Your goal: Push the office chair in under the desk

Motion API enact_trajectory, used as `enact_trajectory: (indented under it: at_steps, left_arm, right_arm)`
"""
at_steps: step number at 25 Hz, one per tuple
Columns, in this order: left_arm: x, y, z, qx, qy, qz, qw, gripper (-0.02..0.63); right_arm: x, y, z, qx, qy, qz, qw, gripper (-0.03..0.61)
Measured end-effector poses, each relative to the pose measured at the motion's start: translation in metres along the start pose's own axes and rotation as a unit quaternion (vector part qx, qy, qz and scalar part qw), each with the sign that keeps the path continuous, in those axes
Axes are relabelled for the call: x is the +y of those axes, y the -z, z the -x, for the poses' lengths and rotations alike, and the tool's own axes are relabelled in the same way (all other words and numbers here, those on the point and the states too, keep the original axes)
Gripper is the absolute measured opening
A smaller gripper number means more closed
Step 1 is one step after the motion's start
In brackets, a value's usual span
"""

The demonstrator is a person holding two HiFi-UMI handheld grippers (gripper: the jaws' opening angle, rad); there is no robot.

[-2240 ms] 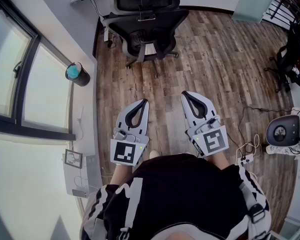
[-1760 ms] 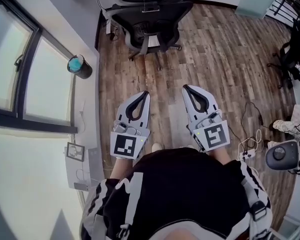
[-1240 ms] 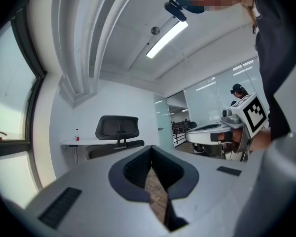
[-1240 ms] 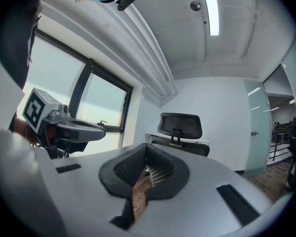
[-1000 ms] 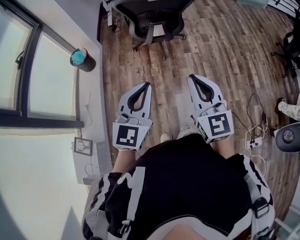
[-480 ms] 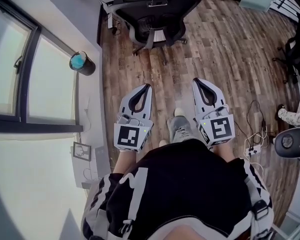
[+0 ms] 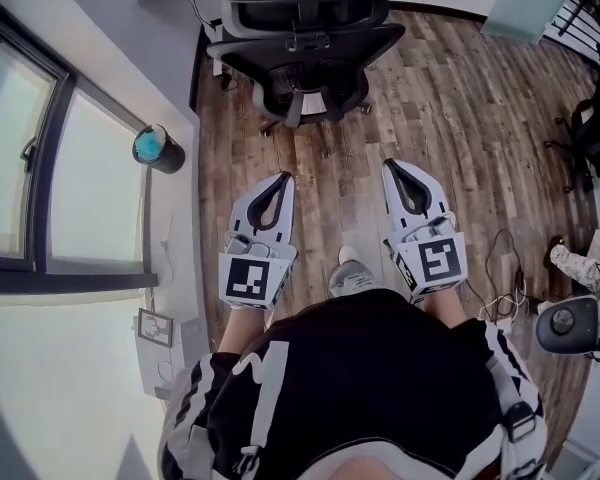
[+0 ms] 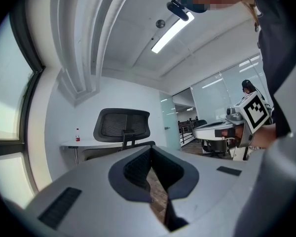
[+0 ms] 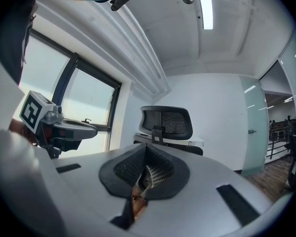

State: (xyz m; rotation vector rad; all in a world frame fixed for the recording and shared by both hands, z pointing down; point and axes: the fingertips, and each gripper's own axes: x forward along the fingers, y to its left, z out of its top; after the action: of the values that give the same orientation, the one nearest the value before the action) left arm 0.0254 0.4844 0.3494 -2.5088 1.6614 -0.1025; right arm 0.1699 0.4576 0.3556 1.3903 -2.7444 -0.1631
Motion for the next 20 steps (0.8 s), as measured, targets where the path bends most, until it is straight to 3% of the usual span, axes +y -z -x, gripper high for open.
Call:
enact_trajectory:
  at_steps: [4, 9, 20]
  left_arm:
    - [0.007, -0.001, -0.027, -0.008, 0.004, -0.005, 0.9999, 0.008]
    - [0.013, 0.001, -0.061, -0.023, -0.015, 0.029, 0.9992, 0.008]
    - [0.033, -0.008, -0.119, -0.01, -0.042, 0.01, 0.999, 0.008]
  right_arm:
    - [-0.02, -0.001, -0.019, 0.003, 0.0, 0.003, 1.0, 0.009]
    - [-0.054, -0.008, -0.036, 0.009, -0.005, 0.025, 1.0, 0.009]
    - [-0.097, -0.016, -0.08, -0.025, -0.027, 0.011, 0.999, 0.009]
